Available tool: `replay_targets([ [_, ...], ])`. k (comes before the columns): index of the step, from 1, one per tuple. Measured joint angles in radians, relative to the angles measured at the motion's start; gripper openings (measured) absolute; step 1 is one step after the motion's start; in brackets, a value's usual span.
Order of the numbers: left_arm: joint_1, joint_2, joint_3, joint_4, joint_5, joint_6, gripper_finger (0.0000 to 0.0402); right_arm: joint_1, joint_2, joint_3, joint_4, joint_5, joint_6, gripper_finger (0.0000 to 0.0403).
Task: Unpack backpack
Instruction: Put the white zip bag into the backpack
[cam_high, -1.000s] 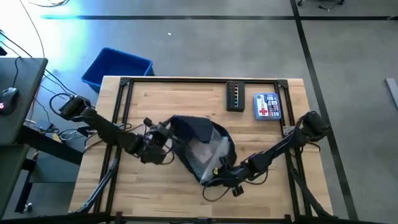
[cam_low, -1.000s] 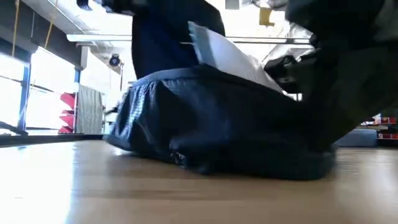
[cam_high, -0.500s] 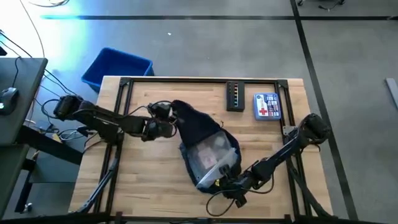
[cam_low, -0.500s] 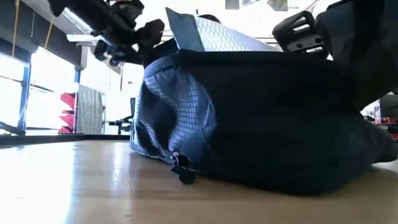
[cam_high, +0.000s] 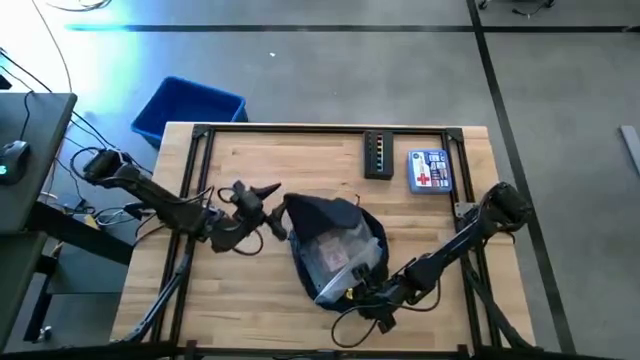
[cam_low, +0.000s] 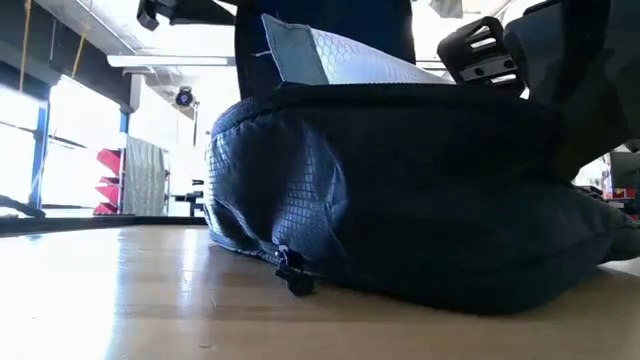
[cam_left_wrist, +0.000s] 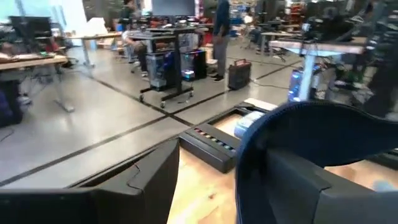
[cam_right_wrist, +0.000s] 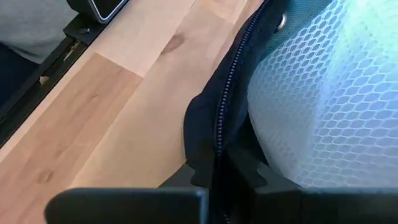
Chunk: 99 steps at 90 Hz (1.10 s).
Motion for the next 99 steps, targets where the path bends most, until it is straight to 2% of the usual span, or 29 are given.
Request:
replay_targets([
  [6, -0.015, 0.001, 0.000, -0.010, 0.067, -0.050, 0.0191, 0.000, 0.000, 0.000, 0.000, 0.000, 0.000, 0.0006],
  [16, -0.015, 0.019, 0.000, 0.007, 0.288, -0.146, 0.0191, 0.000, 0.000, 0.000, 0.001, 0.000, -0.001, 0.0006],
  [21, -0.005, 0.042, 0.000, 0.054, 0.409, -0.153, 0.0191, -0.002, 0.000, 0.000, 0.001, 0.002, -0.006, 0.0006],
  [26, 0.006, 0.077, 0.000, 0.120, 0.469, -0.124, 0.0190, -0.005, 0.000, 0.000, 0.003, 0.007, -0.011, 0.0006],
  [32, 0.024, 0.129, 0.000, 0.202, 0.467, -0.080, 0.0190, -0.009, 0.000, 0.000, 0.004, 0.012, -0.012, 0.0006],
  [43, 0.098, 0.237, 0.000, 0.308, 0.403, -0.059, 0.0190, -0.016, 0.000, -0.001, 0.006, 0.014, -0.003, 0.0006],
  [55, 0.190, 0.315, 0.000, 0.473, 0.412, 0.007, 0.0188, -0.017, 0.000, -0.001, 0.006, 0.015, 0.000, 0.0006],
  [63, 0.248, 0.313, 0.000, 0.564, 0.415, 0.089, 0.0163, -0.017, 0.000, -0.001, 0.005, 0.015, 0.000, 0.0006],
  [67, 0.282, 0.297, 0.000, 0.564, 0.377, 0.138, 0.0137, -0.017, 0.000, -0.001, 0.005, 0.015, 0.003, 0.0006],
  [75, 0.370, 0.261, 0.000, 0.483, 0.198, 0.176, 0.0064, -0.017, 0.000, -0.001, 0.004, 0.015, 0.005, 0.0006],
  [78, 0.405, 0.254, 0.000, 0.430, 0.150, 0.136, 0.0035, -0.017, 0.000, -0.001, 0.004, 0.015, 0.006, 0.0006],
  [83, 0.459, 0.252, 0.000, 0.326, 0.131, 0.007, 0.0012, -0.017, 0.000, -0.001, 0.004, 0.015, 0.008, 0.0006],
  [86, 0.487, 0.253, 0.000, 0.263, 0.152, -0.075, 0.0014, -0.017, 0.000, -0.001, 0.004, 0.015, 0.008, 0.0006],
  [91, 0.527, 0.253, 0.000, 0.159, 0.254, -0.176, 0.0031, -0.017, 0.000, -0.001, 0.003, 0.014, 0.018, 0.0006],
  [99, 0.571, 0.253, 0.000, 0.011, 0.400, -0.257, 0.0068, -0.017, 0.000, -0.001, 0.003, 0.014, 0.031, 0.0006],
])
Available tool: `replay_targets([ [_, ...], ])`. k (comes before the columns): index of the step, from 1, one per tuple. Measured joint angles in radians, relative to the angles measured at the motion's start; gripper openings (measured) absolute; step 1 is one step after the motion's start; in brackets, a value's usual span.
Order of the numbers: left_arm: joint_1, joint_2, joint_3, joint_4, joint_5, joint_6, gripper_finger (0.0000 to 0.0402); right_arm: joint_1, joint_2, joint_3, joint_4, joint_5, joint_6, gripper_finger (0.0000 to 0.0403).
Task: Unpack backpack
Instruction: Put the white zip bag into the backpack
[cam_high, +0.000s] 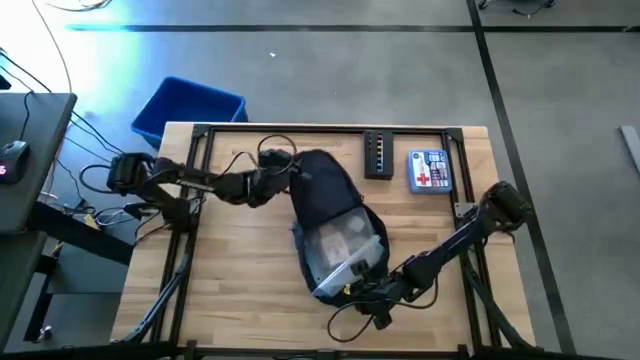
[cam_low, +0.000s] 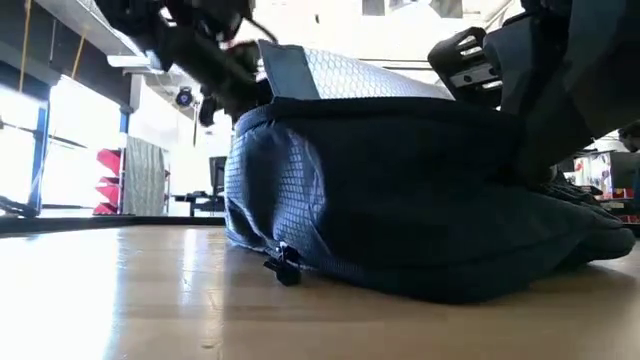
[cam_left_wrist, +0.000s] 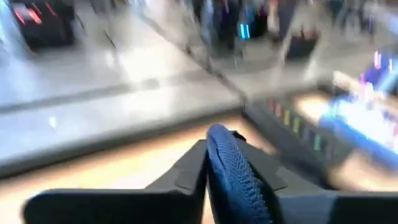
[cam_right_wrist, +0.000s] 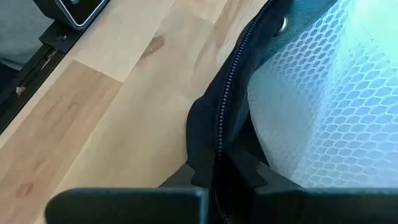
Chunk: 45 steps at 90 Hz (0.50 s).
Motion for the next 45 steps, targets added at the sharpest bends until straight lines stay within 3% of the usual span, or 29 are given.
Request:
replay_targets([
  [8, 0.015, 0.000, 0.000, -0.081, 0.097, -0.014, 0.0106, 0.000, 0.000, 0.000, 0.000, 0.000, -0.002, 0.0006],
  [19, 0.003, -0.036, 0.000, -0.066, 0.169, -0.010, 0.0145, 0.000, 0.000, 0.000, 0.000, 0.000, -0.003, 0.0006],
  [34, -0.081, -0.189, 0.000, -0.049, 0.151, 0.096, 0.0169, 0.000, 0.000, 0.000, -0.001, 0.004, 0.000, 0.0006],
  [45, -0.209, -0.289, 0.000, -0.045, 0.048, 0.152, 0.0169, 0.000, 0.000, 0.000, -0.009, 0.005, 0.003, 0.0008],
])
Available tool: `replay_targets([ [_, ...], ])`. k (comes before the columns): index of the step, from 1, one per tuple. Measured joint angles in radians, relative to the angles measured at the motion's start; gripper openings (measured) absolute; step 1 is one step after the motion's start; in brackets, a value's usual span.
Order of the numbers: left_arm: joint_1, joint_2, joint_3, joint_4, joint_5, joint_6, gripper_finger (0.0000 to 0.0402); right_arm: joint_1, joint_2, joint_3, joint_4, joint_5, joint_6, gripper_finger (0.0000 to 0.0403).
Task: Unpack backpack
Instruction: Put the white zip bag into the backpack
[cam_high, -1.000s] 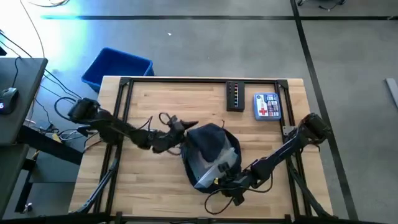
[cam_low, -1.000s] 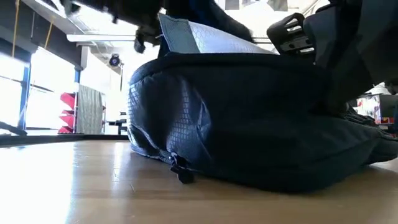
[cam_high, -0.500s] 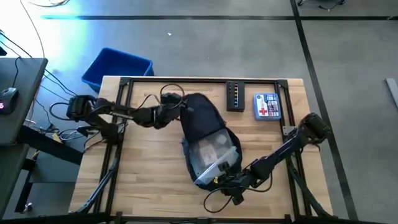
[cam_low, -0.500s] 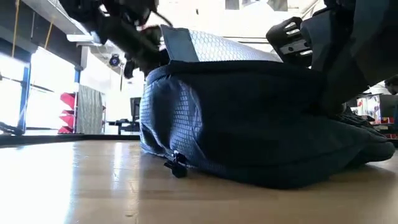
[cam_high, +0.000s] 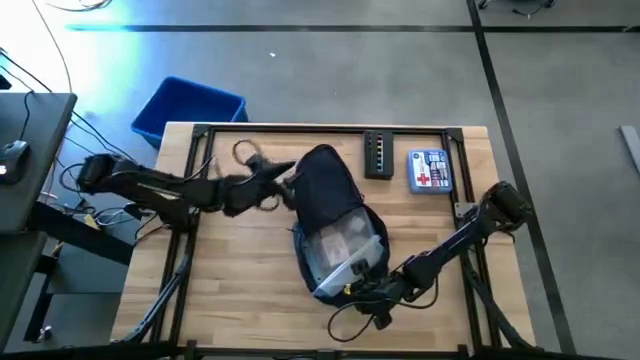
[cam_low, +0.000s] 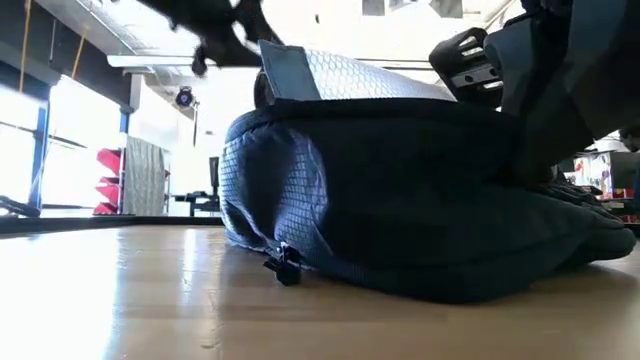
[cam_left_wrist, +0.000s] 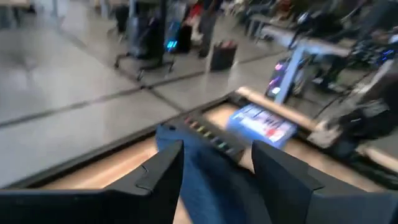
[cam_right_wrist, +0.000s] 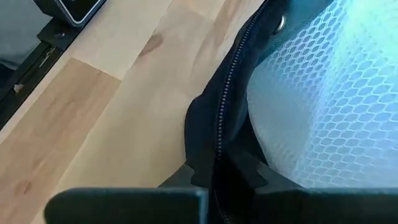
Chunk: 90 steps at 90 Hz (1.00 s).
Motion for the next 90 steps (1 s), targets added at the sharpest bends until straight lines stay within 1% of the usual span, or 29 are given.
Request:
replay_targets([
  [6, -0.078, -0.024, 0.000, 0.000, -0.063, 0.025, 0.0169, 0.000, 0.000, 0.000, -0.004, 0.000, 0.003, 0.0018],
  [11, -0.136, -0.027, 0.000, -0.003, -0.100, 0.027, 0.0169, 0.002, 0.000, 0.000, -0.001, -0.001, 0.009, 0.0035],
  [19, -0.209, -0.003, 0.000, -0.002, -0.107, 0.015, 0.0168, 0.005, 0.000, 0.002, 0.008, -0.004, 0.004, 0.0073],
  [24, -0.246, 0.031, 0.000, -0.006, -0.101, -0.004, 0.0168, 0.010, 0.000, 0.020, -0.016, -0.006, 0.002, 0.0101],
  [31, -0.290, 0.082, 0.000, -0.007, -0.093, -0.035, 0.0168, 0.019, 0.000, 0.072, -0.071, -0.038, -0.010, 0.0138],
  [43, -0.339, 0.180, 0.000, 0.036, -0.081, -0.075, 0.0168, 0.043, 0.000, 0.216, -0.172, -0.180, -0.076, 0.0188],
  [48, -0.350, 0.215, 0.000, 0.059, -0.067, -0.082, 0.0168, 0.052, -0.001, 0.294, -0.235, -0.185, -0.114, 0.0199],
  [52, -0.357, 0.239, 0.000, 0.075, -0.046, -0.089, 0.0168, 0.059, -0.003, 0.355, -0.316, -0.163, -0.145, 0.0203],
  [58, -0.366, 0.273, 0.000, 0.084, -0.002, -0.098, 0.0168, 0.048, -0.003, 0.434, -0.445, -0.102, -0.170, 0.0203],
  [64, -0.370, 0.302, 0.000, 0.087, 0.037, -0.122, 0.0168, 0.005, -0.003, 0.490, -0.544, -0.060, -0.173, 0.0195],
  [70, -0.375, 0.324, 0.000, 0.092, 0.052, -0.149, 0.0168, -0.051, -0.003, 0.509, -0.602, -0.061, -0.153, 0.0184],
  [75, -0.378, 0.340, 0.000, 0.091, 0.051, -0.164, 0.0168, -0.100, -0.003, 0.498, -0.622, -0.112, -0.118, 0.0173],
  [81, -0.375, 0.345, 0.000, 0.083, 0.050, -0.164, 0.0168, -0.155, -0.003, 0.455, -0.628, -0.211, -0.071, 0.0159],
  [90, -0.367, 0.343, 0.000, 0.066, 0.045, -0.168, 0.0168, -0.211, -0.003, 0.335, -0.543, -0.362, -0.019, 0.0140],
])
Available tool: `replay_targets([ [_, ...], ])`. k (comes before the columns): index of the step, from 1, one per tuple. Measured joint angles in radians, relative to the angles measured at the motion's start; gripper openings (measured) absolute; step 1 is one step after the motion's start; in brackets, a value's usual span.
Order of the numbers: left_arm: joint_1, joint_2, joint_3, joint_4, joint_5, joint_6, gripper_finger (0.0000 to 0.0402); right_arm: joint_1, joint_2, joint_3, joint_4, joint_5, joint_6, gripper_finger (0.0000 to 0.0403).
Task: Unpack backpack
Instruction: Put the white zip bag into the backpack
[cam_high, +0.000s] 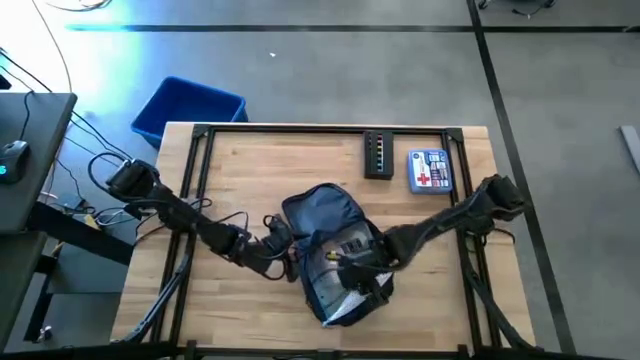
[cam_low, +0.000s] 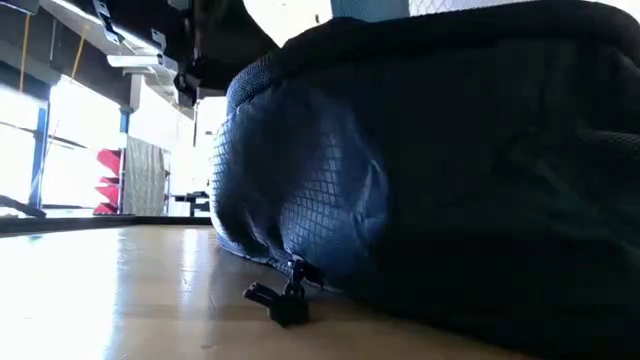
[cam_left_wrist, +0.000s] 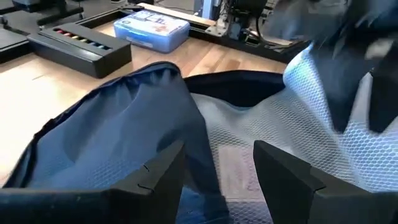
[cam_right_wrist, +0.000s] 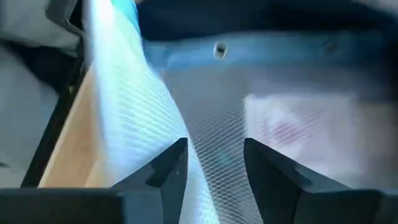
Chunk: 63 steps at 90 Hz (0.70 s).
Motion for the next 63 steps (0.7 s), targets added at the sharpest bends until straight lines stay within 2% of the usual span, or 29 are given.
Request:
replay_targets([
  [9, 0.002, 0.000, 0.000, -0.005, -0.008, 0.000, 0.0168, -0.021, 0.002, -0.144, 0.153, -0.044, 0.018, 0.0126],
  [19, 0.004, 0.000, 0.000, -0.003, -0.010, 0.000, 0.0168, -0.027, 0.002, -0.276, 0.352, 0.054, 0.032, 0.0118],
  [38, 0.004, 0.000, 0.000, 0.035, -0.011, 0.000, 0.0168, -0.085, 0.014, -0.416, 0.656, 0.398, 0.044, 0.0116],
  [47, 0.004, 0.000, 0.000, 0.054, -0.006, 0.007, 0.0168, -0.108, 0.025, -0.427, 0.709, 0.580, 0.067, 0.0116],
  [54, 0.004, 0.000, 0.000, 0.052, 0.022, 0.008, 0.0168, -0.118, 0.026, -0.427, 0.712, 0.604, 0.064, 0.0116],
  [63, 0.004, 0.002, 0.000, 0.025, 0.099, -0.010, 0.0168, -0.122, 0.026, -0.427, 0.701, 0.574, 0.067, 0.0116],
])
